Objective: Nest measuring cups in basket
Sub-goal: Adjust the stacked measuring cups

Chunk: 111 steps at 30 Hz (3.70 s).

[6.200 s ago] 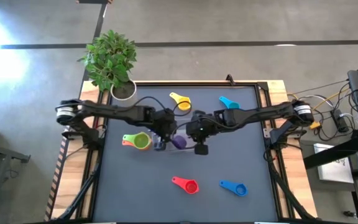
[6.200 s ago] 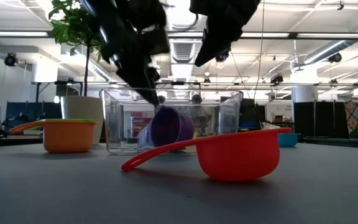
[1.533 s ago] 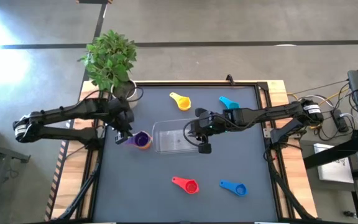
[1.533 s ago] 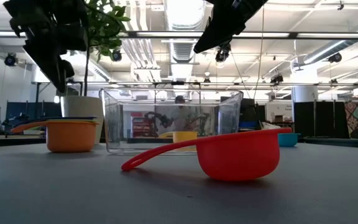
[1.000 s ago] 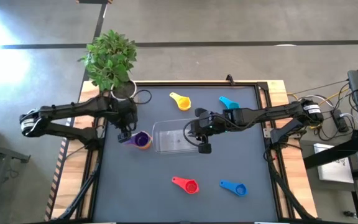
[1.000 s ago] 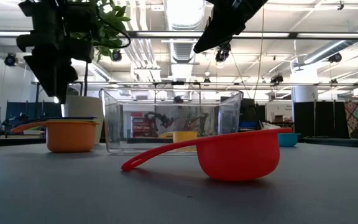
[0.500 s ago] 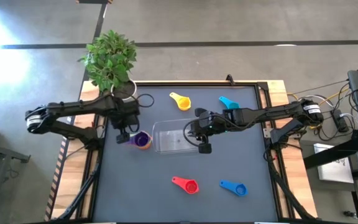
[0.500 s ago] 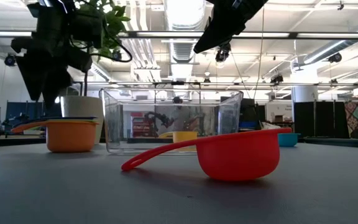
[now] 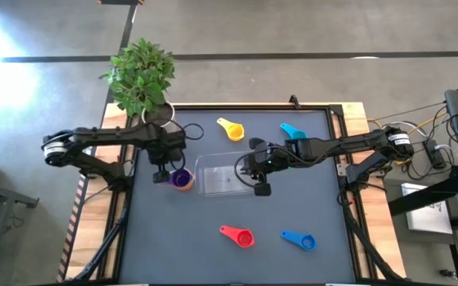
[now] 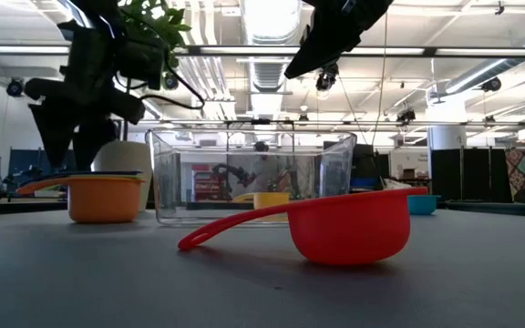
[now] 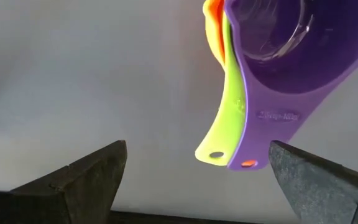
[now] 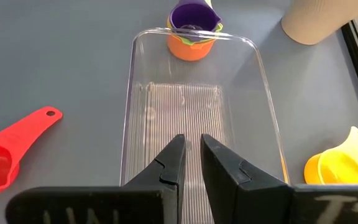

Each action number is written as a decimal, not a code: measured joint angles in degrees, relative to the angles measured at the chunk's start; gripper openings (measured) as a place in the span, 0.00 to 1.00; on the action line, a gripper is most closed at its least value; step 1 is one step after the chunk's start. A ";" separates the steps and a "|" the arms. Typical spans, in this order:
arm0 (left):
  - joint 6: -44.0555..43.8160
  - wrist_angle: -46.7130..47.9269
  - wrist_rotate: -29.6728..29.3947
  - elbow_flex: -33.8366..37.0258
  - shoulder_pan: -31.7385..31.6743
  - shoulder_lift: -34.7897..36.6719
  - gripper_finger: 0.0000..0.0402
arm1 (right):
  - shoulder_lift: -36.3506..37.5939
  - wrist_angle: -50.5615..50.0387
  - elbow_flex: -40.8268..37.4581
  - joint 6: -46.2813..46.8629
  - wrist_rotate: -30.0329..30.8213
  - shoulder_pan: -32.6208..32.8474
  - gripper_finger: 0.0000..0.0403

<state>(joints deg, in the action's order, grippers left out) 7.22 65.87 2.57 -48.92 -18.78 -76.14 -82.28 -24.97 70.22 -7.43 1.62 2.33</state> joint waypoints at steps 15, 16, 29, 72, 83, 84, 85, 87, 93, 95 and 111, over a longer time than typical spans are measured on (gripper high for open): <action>4.22 -1.86 8.43 0.34 0.03 -2.18 0.91 | 0.00 -0.02 0.00 -0.86 0.01 0.00 0.10; 4.09 -1.56 8.53 0.53 0.01 -2.33 0.91 | 0.00 -0.04 0.00 -0.91 0.00 0.01 0.10; -2.10 -4.69 7.90 3.34 1.16 -4.12 0.91 | 0.00 -0.06 0.00 -1.65 0.00 0.01 0.10; -20.12 -11.20 -3.22 4.61 4.47 -4.69 0.07 | 0.00 -0.04 0.00 -5.15 -0.03 0.01 0.10; -20.23 -11.72 -2.06 4.61 5.29 -4.67 0.01 | 0.00 -0.92 0.00 -4.58 -0.03 0.00 0.10; -20.23 -11.96 -2.08 4.61 5.53 -4.67 0.01 | 0.00 -0.92 0.00 -4.61 -0.03 0.01 0.10; -20.25 -12.06 -2.27 4.61 5.87 -4.67 0.01 | 0.00 -0.92 0.00 -4.62 -0.03 0.00 0.10; -21.05 -12.06 -3.85 4.61 7.08 -4.67 0.00 | 0.00 -0.89 0.00 -4.65 -0.03 0.00 0.10; -26.22 -10.40 -9.06 4.61 14.24 -4.40 0.00 | 0.00 -0.89 0.00 -4.77 -0.02 0.01 0.10; -29.71 -10.01 -11.42 4.61 17.47 -4.30 0.00 | 0.00 -0.89 0.00 -4.65 -0.01 0.00 0.10; -72.45 -6.79 -31.80 4.61 51.12 -4.31 0.00 | 0.00 0.04 0.01 -4.25 0.01 0.04 0.10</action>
<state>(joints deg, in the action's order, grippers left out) -65.24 59.08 -29.23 -44.31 32.34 -80.45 -82.28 -24.94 70.23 -11.68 1.63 2.37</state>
